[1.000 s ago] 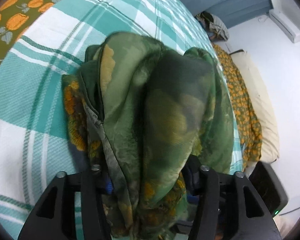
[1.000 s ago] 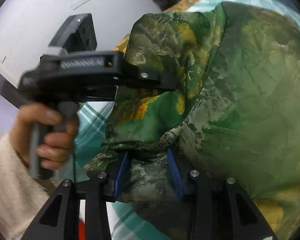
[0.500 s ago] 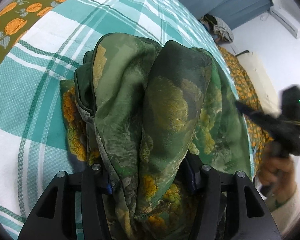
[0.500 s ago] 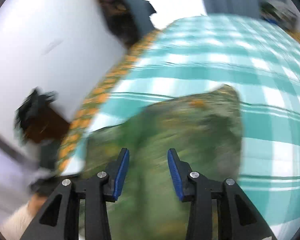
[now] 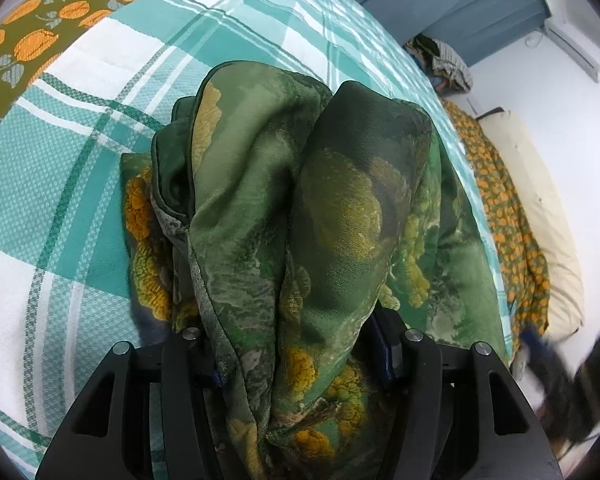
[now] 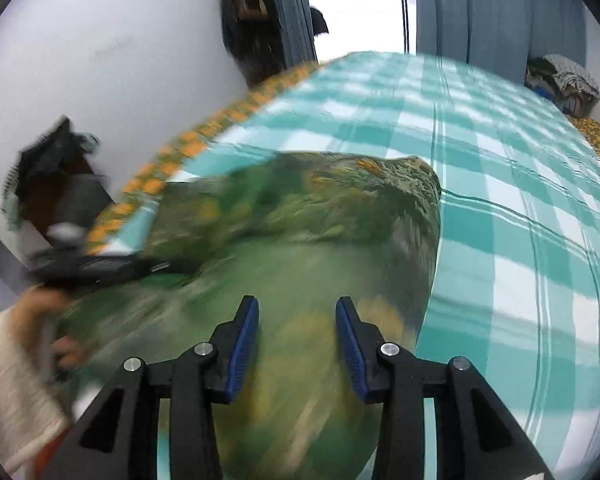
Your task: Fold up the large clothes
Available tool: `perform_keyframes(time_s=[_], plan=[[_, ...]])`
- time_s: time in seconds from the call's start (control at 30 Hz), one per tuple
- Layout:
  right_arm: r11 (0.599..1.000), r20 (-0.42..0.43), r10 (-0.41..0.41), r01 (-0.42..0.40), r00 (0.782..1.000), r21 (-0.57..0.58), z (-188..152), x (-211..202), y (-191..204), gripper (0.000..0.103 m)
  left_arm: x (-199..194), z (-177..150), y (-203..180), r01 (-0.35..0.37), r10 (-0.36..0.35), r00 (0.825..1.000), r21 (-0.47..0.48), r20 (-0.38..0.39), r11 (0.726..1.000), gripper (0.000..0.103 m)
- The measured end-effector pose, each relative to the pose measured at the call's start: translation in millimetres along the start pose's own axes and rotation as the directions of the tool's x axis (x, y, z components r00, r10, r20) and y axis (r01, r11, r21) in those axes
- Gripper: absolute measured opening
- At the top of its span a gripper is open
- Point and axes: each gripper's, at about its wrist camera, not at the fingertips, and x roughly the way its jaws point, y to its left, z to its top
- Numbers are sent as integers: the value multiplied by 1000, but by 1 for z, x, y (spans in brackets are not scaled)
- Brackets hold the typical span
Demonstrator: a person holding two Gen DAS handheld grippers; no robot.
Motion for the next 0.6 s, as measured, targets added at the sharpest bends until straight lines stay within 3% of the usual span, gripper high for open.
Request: perform_keyframes(time_s=[0.13,0.2,0.3,0.4,0.47,0.6], plan=[[994,-117,23,-10,993,109,-45,28,-8,41,-4,-5,-3,-13,13,1000,16,1,1000,59],[994,-119,28,-16,992,105,-51,44,-14,41,-4,-7,-6,-35,35,999,16,14,999,60],[999,-137,-45,45,990,-7,-45,49,3,41,-10,-10,-6,-40,40,998,2,38,999,61],[999,-160,-52,50,986,-14,-42,44,6,41,-27,-12,-14,-22,23,998,-18,53,1000,67],[998,-173,-64,59,983,-31,-32,33,10,41,-42,-15,-15,4,-1,999,-53,51,999,77],[996,-79,-78,75,994,-45,-9,1,22,42,-93,-25,-4,102,-90,986,-79,143,992,89]])
